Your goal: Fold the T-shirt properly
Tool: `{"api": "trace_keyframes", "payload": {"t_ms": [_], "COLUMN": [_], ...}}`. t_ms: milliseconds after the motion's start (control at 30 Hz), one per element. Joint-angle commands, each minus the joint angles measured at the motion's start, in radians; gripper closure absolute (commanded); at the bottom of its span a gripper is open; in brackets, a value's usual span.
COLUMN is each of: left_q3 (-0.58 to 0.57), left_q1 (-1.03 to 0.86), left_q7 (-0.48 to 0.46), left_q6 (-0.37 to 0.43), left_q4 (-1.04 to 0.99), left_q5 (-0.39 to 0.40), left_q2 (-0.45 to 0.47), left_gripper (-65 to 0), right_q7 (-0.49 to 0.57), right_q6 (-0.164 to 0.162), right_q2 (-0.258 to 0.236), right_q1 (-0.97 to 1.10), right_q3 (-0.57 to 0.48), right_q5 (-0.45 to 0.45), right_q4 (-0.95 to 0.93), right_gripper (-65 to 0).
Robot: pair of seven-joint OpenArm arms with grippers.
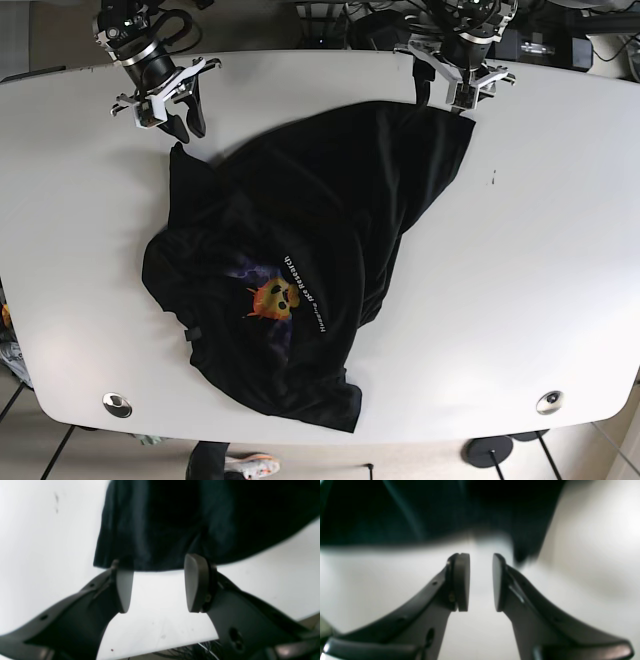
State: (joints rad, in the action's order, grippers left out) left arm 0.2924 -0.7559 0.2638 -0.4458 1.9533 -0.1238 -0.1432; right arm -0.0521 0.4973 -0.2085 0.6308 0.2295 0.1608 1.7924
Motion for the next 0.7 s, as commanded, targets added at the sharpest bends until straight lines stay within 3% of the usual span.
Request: {"api": "trace_keyframes", "payload": {"t_ms": [33, 333, 500, 633, 700], "left_q3": [0.001, 0.004, 0.004, 0.004, 0.004], "left_q1": [-0.004, 0.026, 0.062, 0.094, 0.101], "left_q7": [-0.024, -0.024, -0.024, -0.024, -0.024], "left_q6": [-0.002, -0.002, -0.002, -0.002, -0.003], "left_q4": [0.025, 0.050, 0.053, 0.053, 0.053], "left_q5": [0.008, 0.009, 0.009, 0.009, 0.009], "left_q2": [-0.003, -0.003, -0.002, -0.002, -0.002], "left_gripper": [-29.3, -29.4, -29.9, -29.9, -29.9], "right_q7": [0.007, 0.002, -0.081, -0.088, -0.164], "right_q6": [0.001, 0.001, 0.001, -0.001, -0.002], "right_q2": [-0.009, -0.007, -0.009, -0.010, -0.012], "right_q1": [0.011, -0.018, -0.101, -0.184, -0.251], "right_q3": [0.006, 0.006, 0.008, 0.008, 0.008], "right_q5": [0.003, 0.003, 0.001, 0.001, 0.001], "right_q4": [0.011, 0.030, 0.031, 0.030, 0.028], "right_gripper": [-15.2, -15.2, -15.2, -16.0, -16.0]}}
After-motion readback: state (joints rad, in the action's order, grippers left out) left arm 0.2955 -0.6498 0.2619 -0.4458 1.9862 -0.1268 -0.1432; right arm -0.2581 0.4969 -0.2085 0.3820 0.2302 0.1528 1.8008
